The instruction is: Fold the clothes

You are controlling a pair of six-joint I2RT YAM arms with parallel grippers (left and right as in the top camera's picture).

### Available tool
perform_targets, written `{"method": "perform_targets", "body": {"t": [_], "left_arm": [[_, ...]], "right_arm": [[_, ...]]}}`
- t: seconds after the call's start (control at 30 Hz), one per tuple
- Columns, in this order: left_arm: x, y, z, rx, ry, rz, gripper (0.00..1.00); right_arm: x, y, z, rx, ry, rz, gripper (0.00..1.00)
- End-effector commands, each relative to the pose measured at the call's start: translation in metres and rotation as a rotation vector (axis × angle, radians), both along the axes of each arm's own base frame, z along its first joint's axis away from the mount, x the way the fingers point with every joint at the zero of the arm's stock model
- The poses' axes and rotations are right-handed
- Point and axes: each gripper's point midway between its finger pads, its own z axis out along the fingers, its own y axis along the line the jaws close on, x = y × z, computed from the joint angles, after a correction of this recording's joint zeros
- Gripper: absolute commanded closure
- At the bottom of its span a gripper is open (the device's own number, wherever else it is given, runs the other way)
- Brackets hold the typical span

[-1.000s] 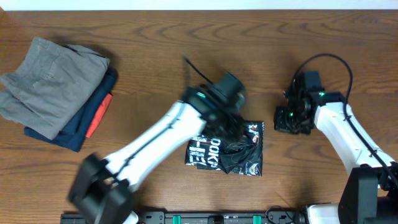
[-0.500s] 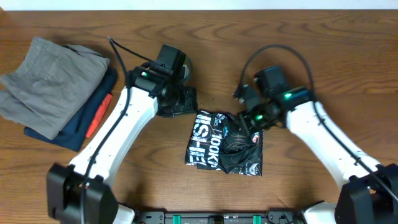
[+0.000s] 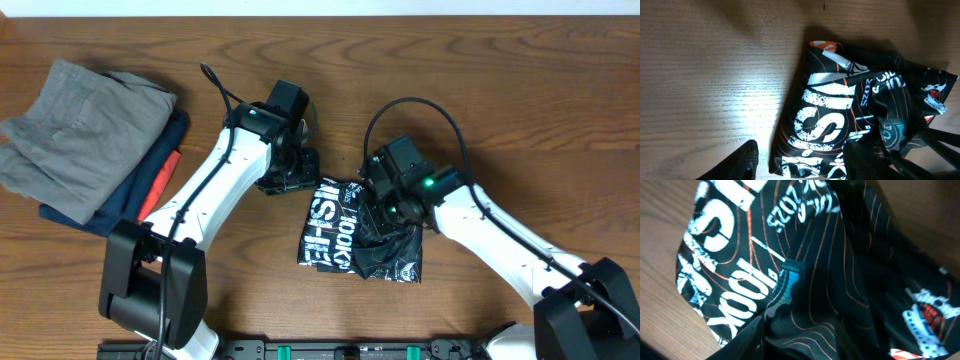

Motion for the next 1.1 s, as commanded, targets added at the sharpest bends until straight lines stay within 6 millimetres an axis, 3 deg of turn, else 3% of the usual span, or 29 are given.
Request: {"method": "perform_targets", "body": {"t": [0.0,0.17,0.37,0.53,0.77,0.87,0.9,0.97,1.07], "left_arm": [[-0.003,0.002,-0.005,0.016,0.012,-0.009,0.44],[-0.003,0.002,-0.005,0.016,0.011,-0.009,0.44],[-0.003,0.002,-0.005,0.016,0.011,-0.009,0.44],[-0.003,0.002,-0.005,0.016,0.012,-0.009,0.44],[-0.003,0.003,-0.005,0.016,0.012,-0.009,0.44],[-0.003,0.003,-0.005,0.016,0.012,-0.009,0.44],[-0.003,0.003,-0.005,0.016,0.012,-0.009,0.44],[-0.003,0.003,-0.005,0.016,0.012,-0.009,0.44],[-0.004,0.003,-0.005,0.018,0.015,-0.010,0.44]], "right_arm": [[-0.004,-0.006,-0.011,-0.034,0.019,-0.058,0.58],[-0.006,-0.001,-0.013,-0.014,0.037,-0.067,0.60],[0.001,-0.008,-0.016,-0.058,0.019,-0.170,0.99],[0.012,-0.025,-0.018,-0.131,-0.025,-0.260,0.99],[0.055,-0.072,-0.002,-0.251,-0.160,-0.374,0.99],[0.073,-0.093,0.005,-0.274,-0.203,-0.411,0.98],[0.078,-0.100,0.006,-0.277,-0.218,-0.423,0.92],[0.086,-0.112,0.008,-0.275,-0.229,-0.455,0.66],[0.086,-0.121,0.007,-0.261,-0.206,-0.481,0.50]]}}
